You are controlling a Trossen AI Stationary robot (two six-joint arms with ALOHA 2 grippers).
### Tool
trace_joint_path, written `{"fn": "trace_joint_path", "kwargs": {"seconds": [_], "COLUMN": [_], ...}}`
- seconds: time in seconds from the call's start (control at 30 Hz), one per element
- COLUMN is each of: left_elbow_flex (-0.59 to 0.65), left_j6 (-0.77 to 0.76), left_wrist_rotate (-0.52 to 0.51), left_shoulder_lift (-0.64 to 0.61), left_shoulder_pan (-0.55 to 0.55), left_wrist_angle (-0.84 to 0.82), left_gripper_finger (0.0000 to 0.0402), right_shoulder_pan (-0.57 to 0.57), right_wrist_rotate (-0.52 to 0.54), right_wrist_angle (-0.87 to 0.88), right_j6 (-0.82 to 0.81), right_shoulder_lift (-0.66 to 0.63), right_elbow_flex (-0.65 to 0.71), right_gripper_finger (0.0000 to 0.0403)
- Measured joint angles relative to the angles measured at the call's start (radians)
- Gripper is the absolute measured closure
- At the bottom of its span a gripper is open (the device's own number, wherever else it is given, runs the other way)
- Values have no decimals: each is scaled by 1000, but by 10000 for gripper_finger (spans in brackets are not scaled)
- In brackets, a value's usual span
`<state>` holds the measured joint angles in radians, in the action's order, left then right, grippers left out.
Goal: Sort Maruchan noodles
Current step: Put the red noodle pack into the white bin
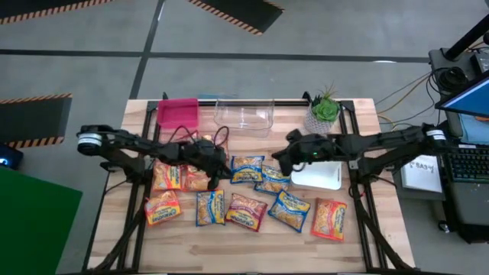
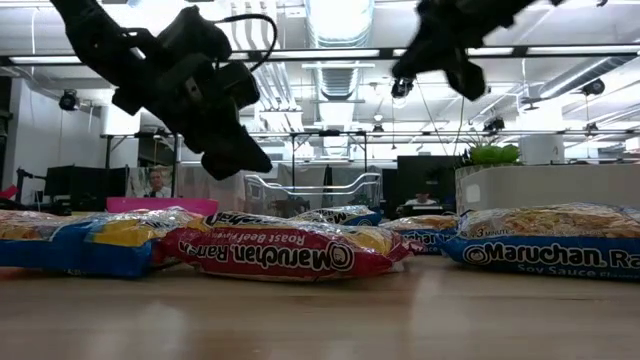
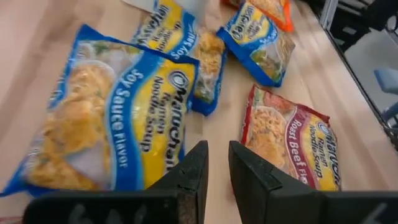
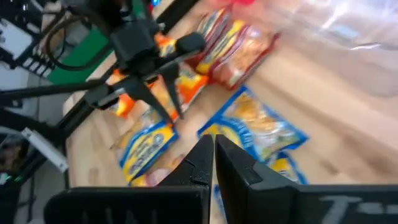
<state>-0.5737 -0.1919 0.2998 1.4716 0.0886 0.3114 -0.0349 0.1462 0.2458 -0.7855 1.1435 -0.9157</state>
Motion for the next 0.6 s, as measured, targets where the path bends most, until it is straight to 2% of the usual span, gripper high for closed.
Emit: {"fn": "trace_joint_path", "kwargs": {"seconds": [0.37,0.53,0.6], "left_elbow_flex": [-31,-38,-38], "left_j6": [-29,-35,-48], "left_wrist_rotate": [-74,-77,-79], "left_shoulder_lift": [41,26,11], "left_shoulder_pan": [-91,-119,-121], "left_wrist_angle": [-19,-35,-90], "left_gripper_finger": [355,355,355], "right_shoulder_pan": [-10,-20,-22], "right_wrist_rotate": [-140,-176,-191], "right_wrist_angle": [265,388,417], "right_j6": [-27,-29,-27], "right_shoulder_lift": [252,326,344], "right_elbow_flex": [-233,-307,-320], "right_gripper_finger": [394,394,394]}}
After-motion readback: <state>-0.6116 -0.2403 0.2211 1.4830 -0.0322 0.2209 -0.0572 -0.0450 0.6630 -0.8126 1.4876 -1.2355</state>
